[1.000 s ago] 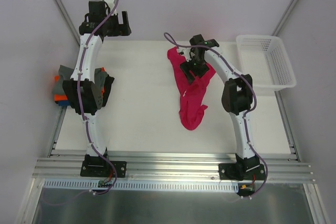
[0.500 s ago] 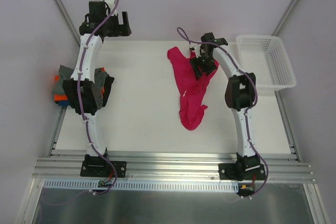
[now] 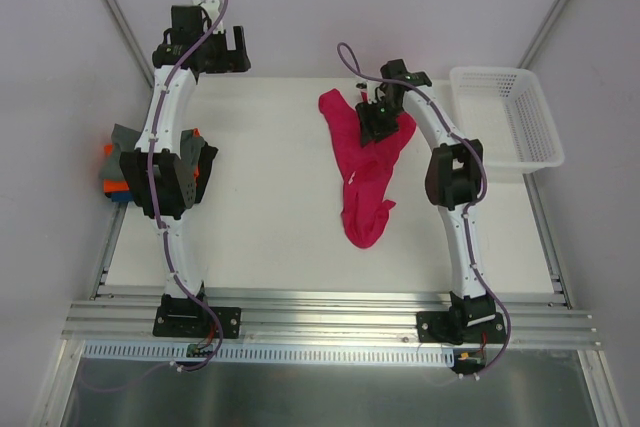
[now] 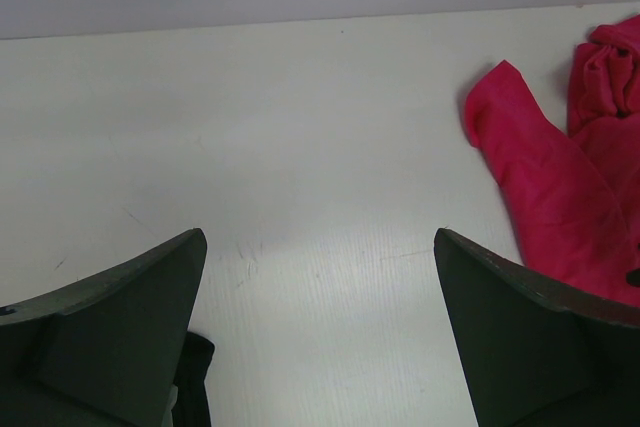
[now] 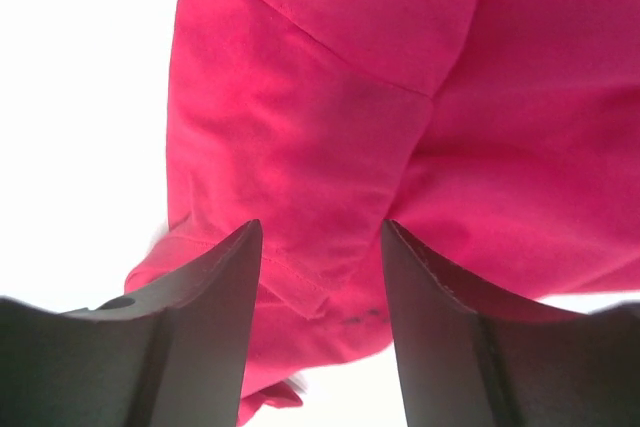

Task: Fold and stack the t-shirts
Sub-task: Flatten out the tshirt

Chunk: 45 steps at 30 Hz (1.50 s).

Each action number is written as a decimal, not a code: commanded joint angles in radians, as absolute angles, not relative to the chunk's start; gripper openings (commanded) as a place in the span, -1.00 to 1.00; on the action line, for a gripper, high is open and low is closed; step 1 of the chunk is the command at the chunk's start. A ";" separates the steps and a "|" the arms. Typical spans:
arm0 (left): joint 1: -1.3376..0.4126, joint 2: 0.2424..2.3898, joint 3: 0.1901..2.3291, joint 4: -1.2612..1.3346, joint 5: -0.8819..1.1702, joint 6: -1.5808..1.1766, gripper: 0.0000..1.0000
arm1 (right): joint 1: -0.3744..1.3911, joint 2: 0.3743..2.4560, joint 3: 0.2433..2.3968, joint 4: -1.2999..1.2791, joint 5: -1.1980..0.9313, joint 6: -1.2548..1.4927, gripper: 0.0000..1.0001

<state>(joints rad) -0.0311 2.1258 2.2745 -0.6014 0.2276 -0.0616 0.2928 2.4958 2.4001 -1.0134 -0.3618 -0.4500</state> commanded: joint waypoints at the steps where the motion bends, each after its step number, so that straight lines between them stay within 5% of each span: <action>1: -0.025 2.079 2.273 -0.574 0.233 -0.058 0.98 | 0.293 2.520 2.441 -1.014 -0.410 -0.431 0.08; 20: -0.029 2.072 2.276 -0.574 0.236 -0.057 0.98 | 0.293 2.540 2.459 -0.969 -0.321 -0.425 0.16; 22: -0.029 2.071 2.276 -0.574 0.235 -0.057 0.98 | 0.298 2.554 2.459 -0.976 -0.339 -0.426 -0.02; 25: -0.031 2.072 2.278 -0.574 0.236 -0.055 0.98 | 0.302 2.550 2.453 -0.989 -0.334 -0.428 -0.99; 31: -0.031 2.072 2.273 -0.574 0.235 -0.058 0.98 | 0.296 2.429 2.401 -1.029 -0.255 -0.454 -0.99; 36: -0.029 2.085 2.284 -0.574 0.242 -0.063 0.98 | 0.339 2.113 2.250 -1.173 -0.201 -0.648 -0.99; 45: -0.028 2.171 2.375 -0.571 0.304 -0.110 0.98 | 0.428 1.991 2.262 -1.655 -0.414 -0.677 -0.99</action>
